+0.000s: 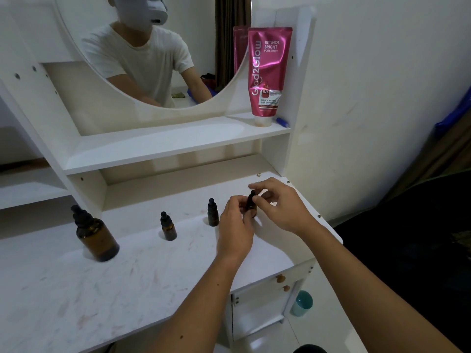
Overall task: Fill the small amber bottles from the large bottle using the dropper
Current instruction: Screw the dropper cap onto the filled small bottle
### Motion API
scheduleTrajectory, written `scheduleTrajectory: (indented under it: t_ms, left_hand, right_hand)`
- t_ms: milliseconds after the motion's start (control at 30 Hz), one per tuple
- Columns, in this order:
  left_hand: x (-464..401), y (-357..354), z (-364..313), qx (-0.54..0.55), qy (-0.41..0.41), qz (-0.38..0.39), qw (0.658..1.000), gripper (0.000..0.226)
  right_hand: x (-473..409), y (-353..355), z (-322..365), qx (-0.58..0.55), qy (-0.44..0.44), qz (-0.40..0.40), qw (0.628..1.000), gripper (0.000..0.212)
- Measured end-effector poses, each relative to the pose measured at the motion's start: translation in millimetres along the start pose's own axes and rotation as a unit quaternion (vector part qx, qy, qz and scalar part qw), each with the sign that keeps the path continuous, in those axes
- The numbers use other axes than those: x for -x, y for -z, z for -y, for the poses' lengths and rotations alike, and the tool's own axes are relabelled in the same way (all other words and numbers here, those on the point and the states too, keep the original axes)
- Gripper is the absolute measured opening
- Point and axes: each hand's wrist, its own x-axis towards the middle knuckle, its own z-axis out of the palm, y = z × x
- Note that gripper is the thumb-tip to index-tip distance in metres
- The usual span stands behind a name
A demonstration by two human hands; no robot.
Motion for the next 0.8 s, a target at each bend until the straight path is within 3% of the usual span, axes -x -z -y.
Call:
scheduleTrajectory:
  t_ms: [67,167,300,433,600,800]
  left_hand:
    - [-0.9,-0.1,1.1,-0.001,0.001,0.001,1.0,0.017]
    - [0.1,0.1,1.8,0.005,0.004,0.005,1.0,0.018]
    - [-1.3,-0.2,1.7,-0.008,0.006,0.006,1.0,0.019]
    - [-1.0,-0.8,1.6,-0.02,0.007,0.005,1.0,0.019]
    - [-1.8,-1.3,2.4,-0.025,0.005,0.005,1.0,0.018]
    - [-2.3,-2.9,2.3,-0.044,0.008,-0.001,0.999,0.018]
  right_hand:
    - [-1.7,-2.3,-0.3,0.015,-0.002,-0.003,1.0,0.015]
    - [-3.1,-1.7,0.2,0.018,-0.039,-0.021,0.999,0.024]
    - [-2.6,3.7,1.1,0.001,0.005,0.029,1.0,0.027]
    - [-6.5,4.3,1.3,0.018,0.002,0.026,0.999,0.014]
    - [-7.5,9.1,1.1,0.035,0.029,0.068,0.997,0.029]
    - [-10.1,5.2,-2.8,0.027,0.013,0.053,0.998,0.017]
